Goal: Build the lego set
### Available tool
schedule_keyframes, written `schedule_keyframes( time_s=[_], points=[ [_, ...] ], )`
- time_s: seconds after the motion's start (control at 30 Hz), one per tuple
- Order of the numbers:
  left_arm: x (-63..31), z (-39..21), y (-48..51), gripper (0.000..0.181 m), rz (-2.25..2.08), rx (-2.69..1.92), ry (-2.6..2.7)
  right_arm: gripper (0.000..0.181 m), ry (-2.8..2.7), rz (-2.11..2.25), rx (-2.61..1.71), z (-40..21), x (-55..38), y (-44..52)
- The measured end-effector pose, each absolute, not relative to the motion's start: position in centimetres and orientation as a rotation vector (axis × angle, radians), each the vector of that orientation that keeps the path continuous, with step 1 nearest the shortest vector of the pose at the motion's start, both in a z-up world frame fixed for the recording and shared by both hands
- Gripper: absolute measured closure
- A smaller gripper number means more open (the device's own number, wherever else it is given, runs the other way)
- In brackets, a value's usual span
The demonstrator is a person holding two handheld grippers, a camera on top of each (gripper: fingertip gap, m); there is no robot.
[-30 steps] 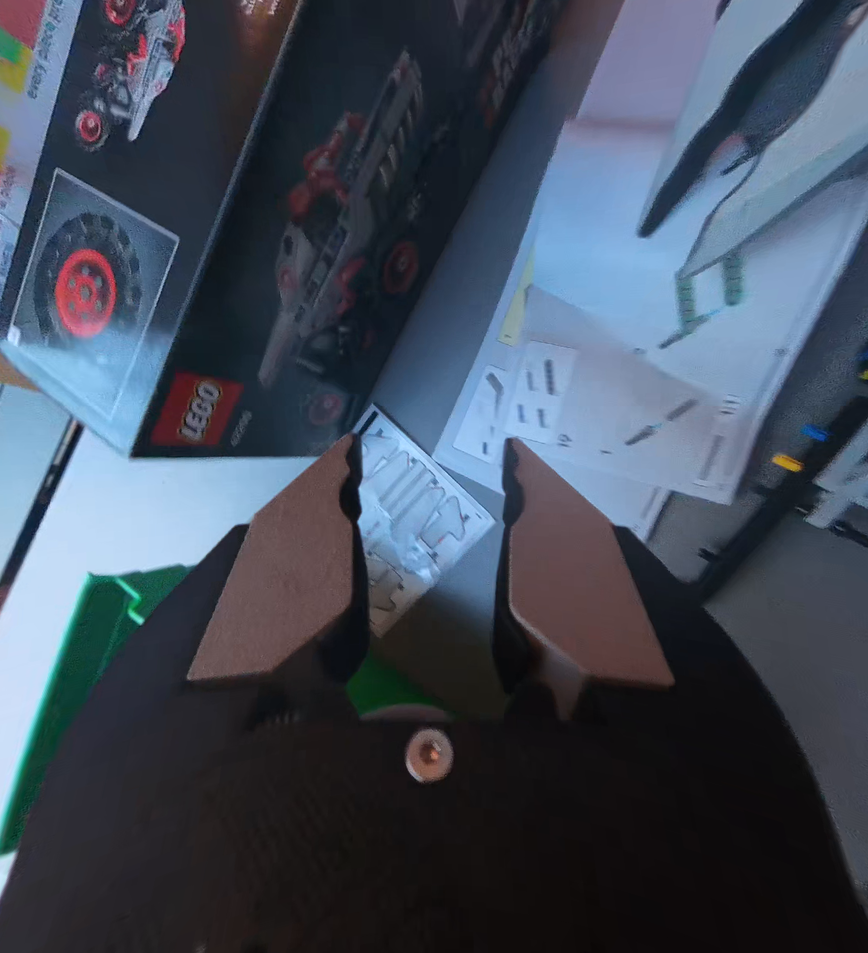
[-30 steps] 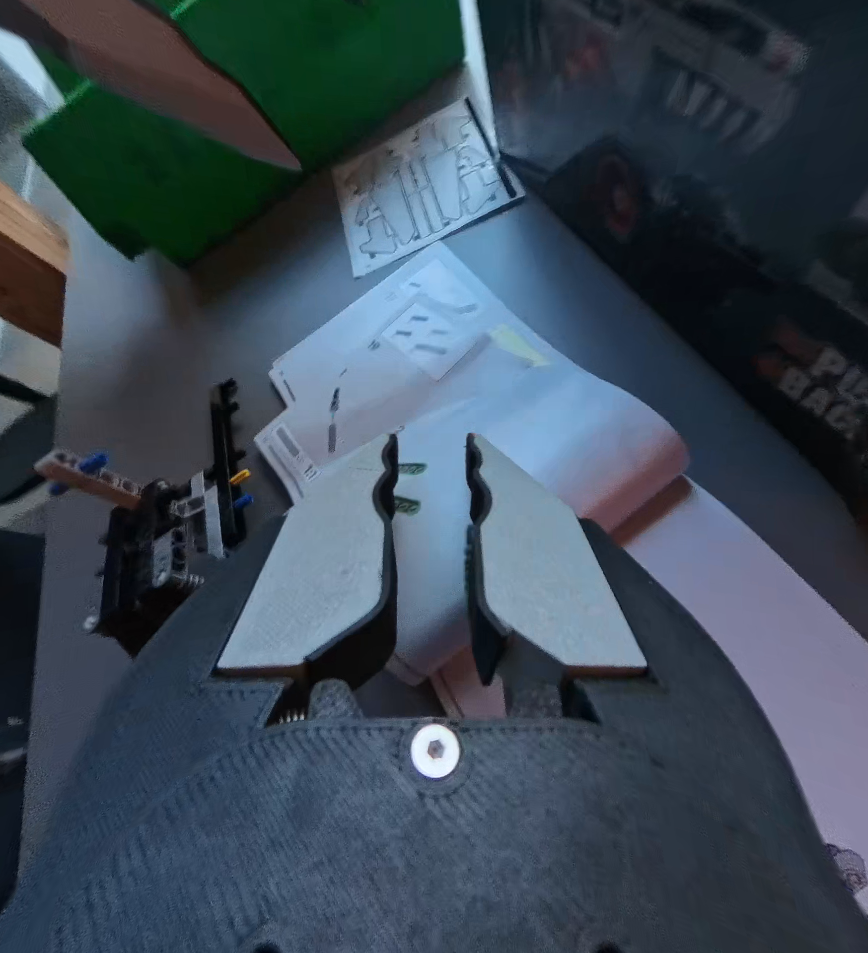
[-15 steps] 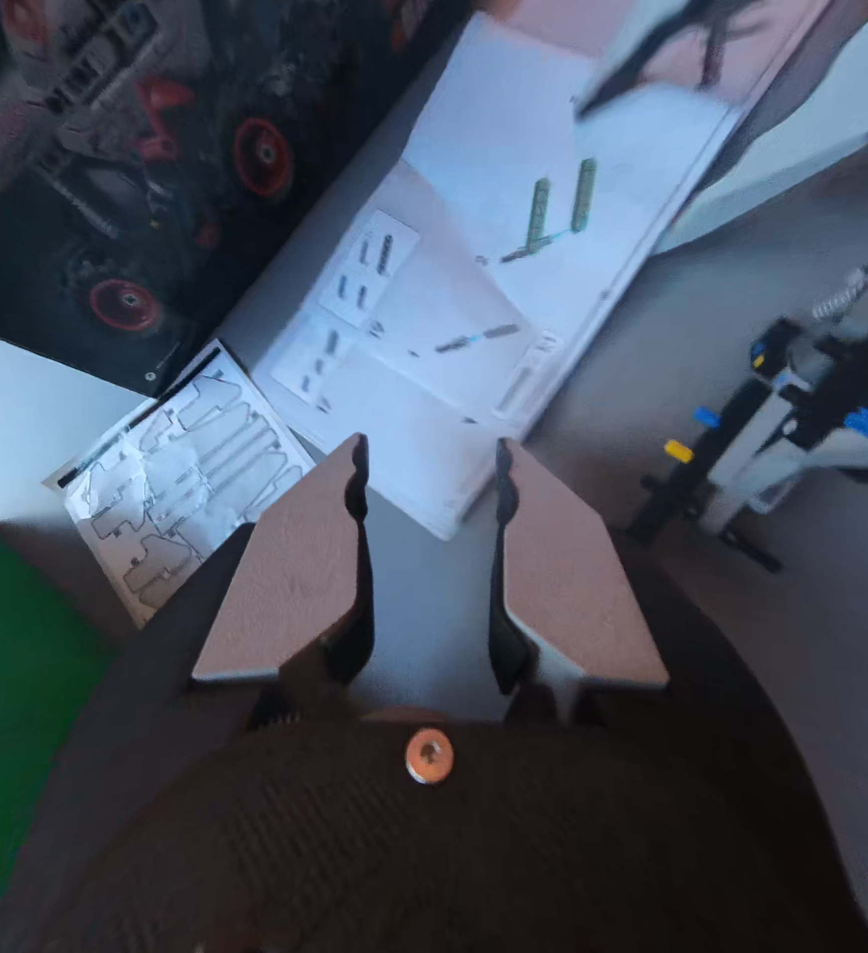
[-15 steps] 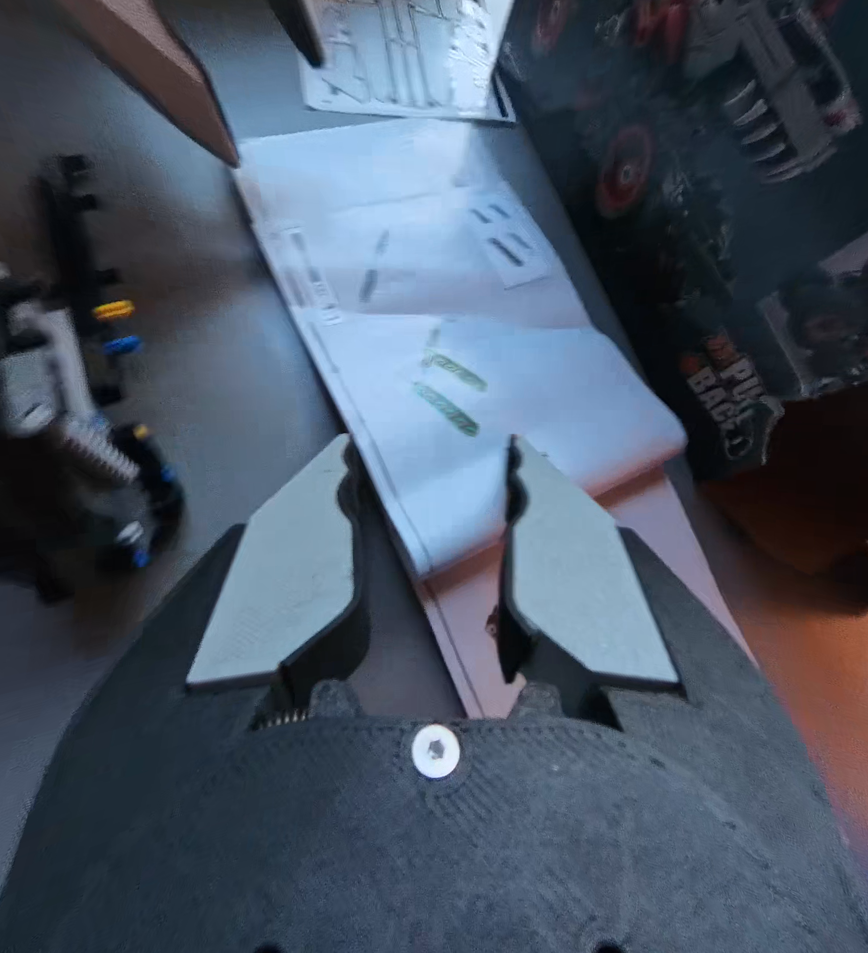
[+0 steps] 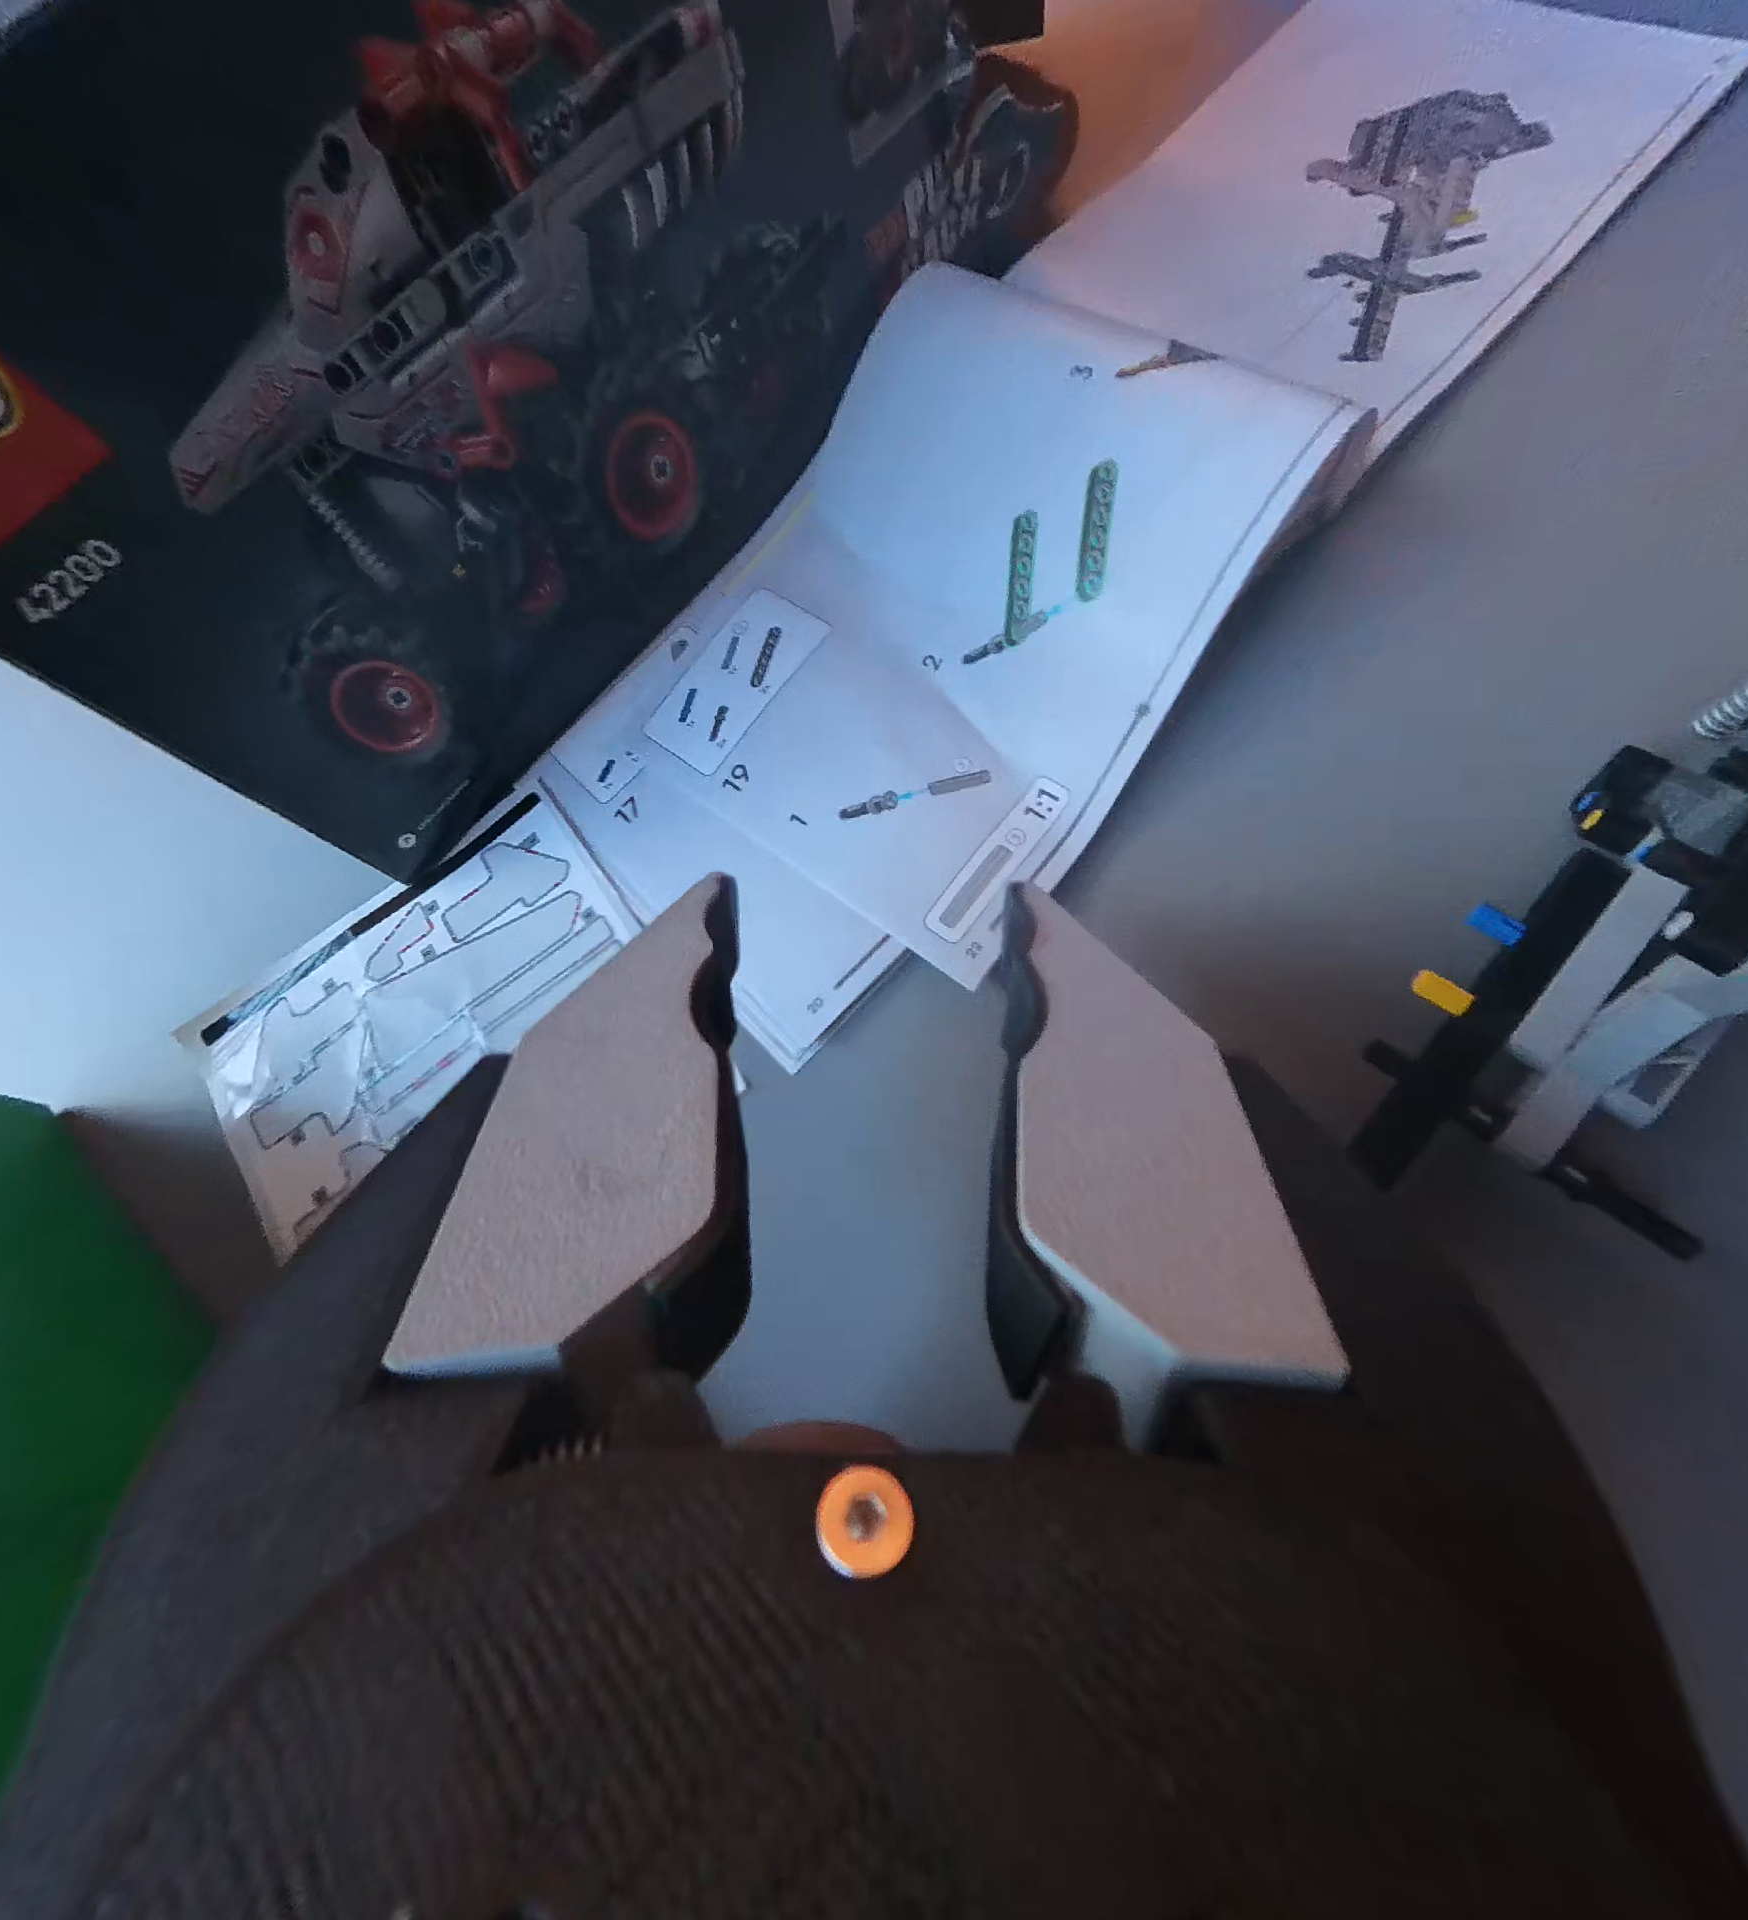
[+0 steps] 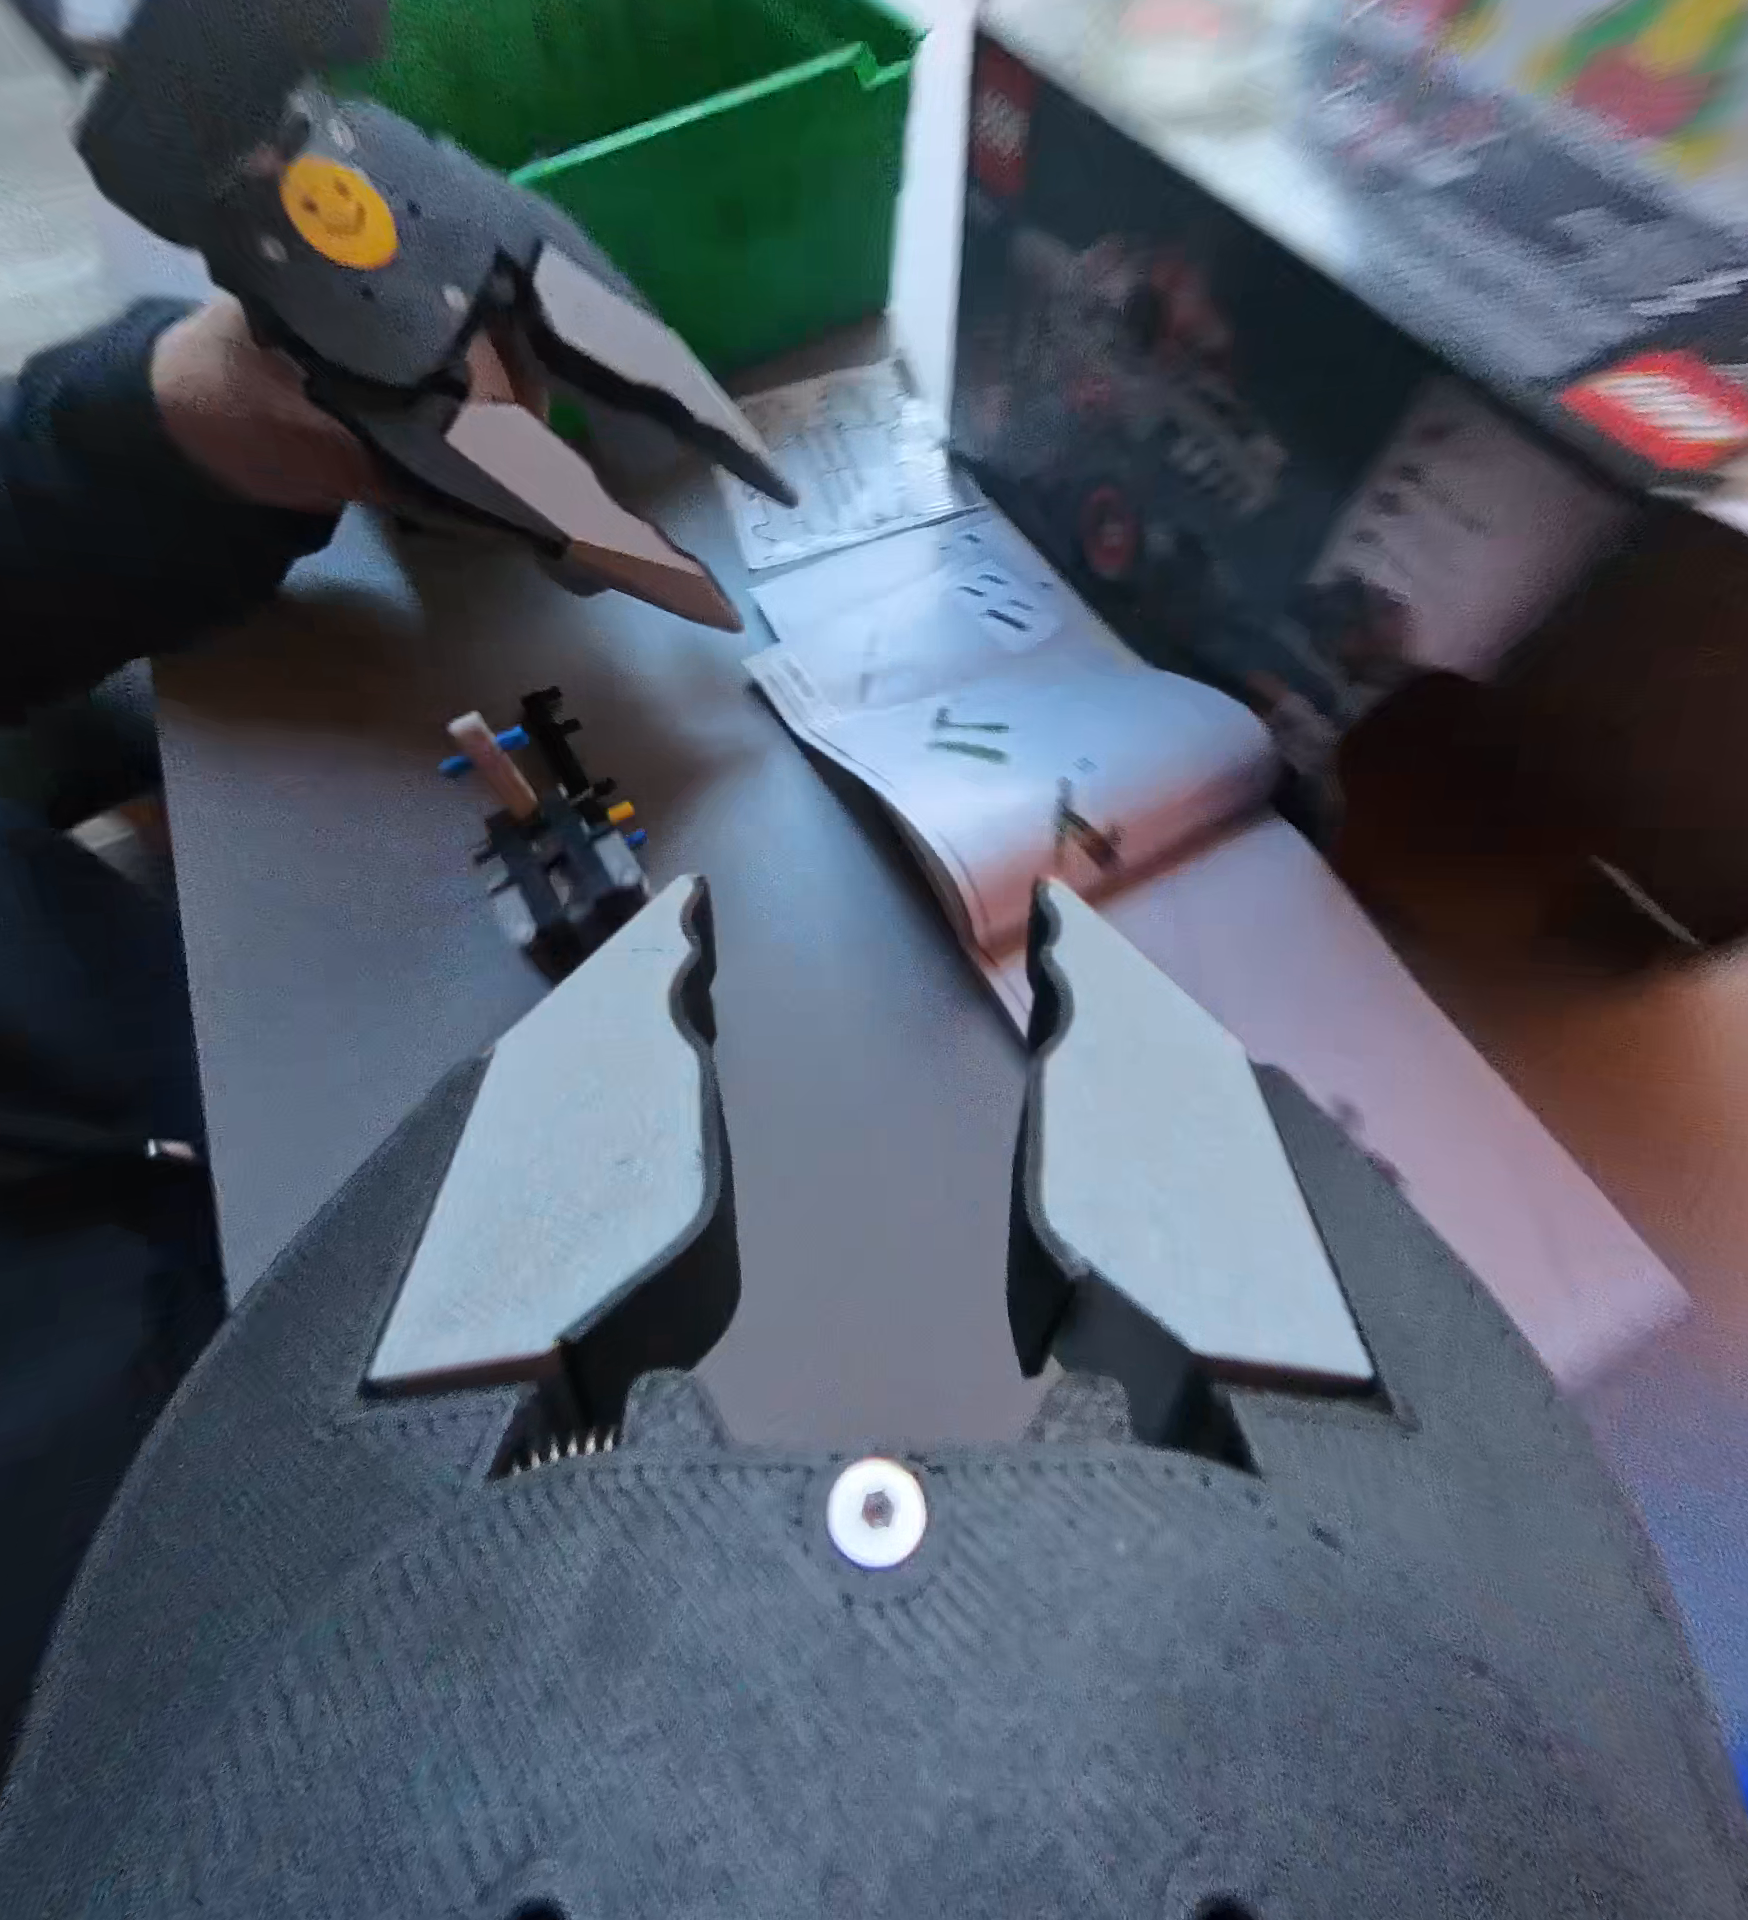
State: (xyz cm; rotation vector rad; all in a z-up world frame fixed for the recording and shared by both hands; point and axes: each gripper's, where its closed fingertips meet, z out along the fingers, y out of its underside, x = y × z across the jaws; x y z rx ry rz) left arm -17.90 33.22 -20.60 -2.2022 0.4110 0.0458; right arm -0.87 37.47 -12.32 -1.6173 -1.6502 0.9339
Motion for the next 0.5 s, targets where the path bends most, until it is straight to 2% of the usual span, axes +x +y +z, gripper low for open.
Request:
schedule_keyframes(
  time_s=[0.1,0.23,0.37,0.5],
  points=[
    [-17.7,-21.0,33.2,0.130,0.044,-2.216,0.421,0.134,-1.441,0.760,-1.676,-10.1,7.8,39.2],
    [-18.0,-21.3,33.5,0.130,0.062,-2.219,0.408,0.128,-1.226,0.593,-1.861,-12.9,17.2,41.6],
    [-17.6,-21.2,34.0,0.130,-0.012,-2.194,0.361,0.129,-1.251,0.804,-1.761,-13.9,14.2,39.0],
    [-17.6,-21.8,34.0,0.125,-0.061,-2.227,0.336,0.128,-1.439,0.753,-1.761,-16.4,7.8,38.9]
  ],
)
